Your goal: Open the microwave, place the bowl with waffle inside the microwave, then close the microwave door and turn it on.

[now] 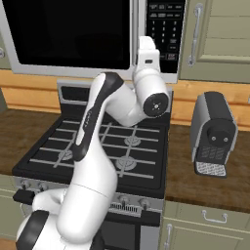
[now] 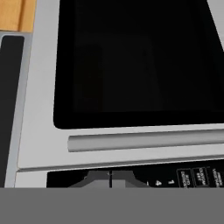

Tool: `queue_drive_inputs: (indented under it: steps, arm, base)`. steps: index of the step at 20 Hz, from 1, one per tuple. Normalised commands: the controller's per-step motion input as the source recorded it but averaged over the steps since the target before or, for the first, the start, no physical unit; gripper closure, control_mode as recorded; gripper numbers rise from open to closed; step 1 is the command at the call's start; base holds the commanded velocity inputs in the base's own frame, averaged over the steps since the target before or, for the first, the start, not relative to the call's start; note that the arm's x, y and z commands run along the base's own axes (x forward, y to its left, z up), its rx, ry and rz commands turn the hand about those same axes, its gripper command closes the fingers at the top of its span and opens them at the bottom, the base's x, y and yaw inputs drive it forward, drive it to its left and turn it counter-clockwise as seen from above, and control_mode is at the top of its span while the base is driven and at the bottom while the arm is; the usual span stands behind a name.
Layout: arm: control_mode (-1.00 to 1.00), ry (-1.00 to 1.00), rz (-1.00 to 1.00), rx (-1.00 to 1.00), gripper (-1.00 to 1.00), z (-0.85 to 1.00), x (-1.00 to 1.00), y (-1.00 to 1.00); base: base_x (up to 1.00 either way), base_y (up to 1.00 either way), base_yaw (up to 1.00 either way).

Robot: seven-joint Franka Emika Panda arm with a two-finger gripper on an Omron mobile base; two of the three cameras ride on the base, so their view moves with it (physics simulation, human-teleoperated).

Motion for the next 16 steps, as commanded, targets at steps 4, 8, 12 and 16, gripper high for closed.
queue_drive_inputs:
  steps: [4,8,12,16]
  arm:
    - [-1.0,0.0,0.0,0.0,1.0,0.0,0.31,-0.01]
    - [-1.0,0.0,0.0,0.0,1.0,0.0,0.36,-0.01]
    - [-1.0,0.0,0.0,0.0,1.0,-0.02,0.26,-0.17]
    - [-1.0,0.0,0.0,0.0,1.0,-0.03,0.34,-0.21]
  base:
    - [0.0,0.0,0.0]
    - [0.0,0.0,0.0]
    - [0.0,0.0,0.0]
    - [0.0,0.0,0.0]
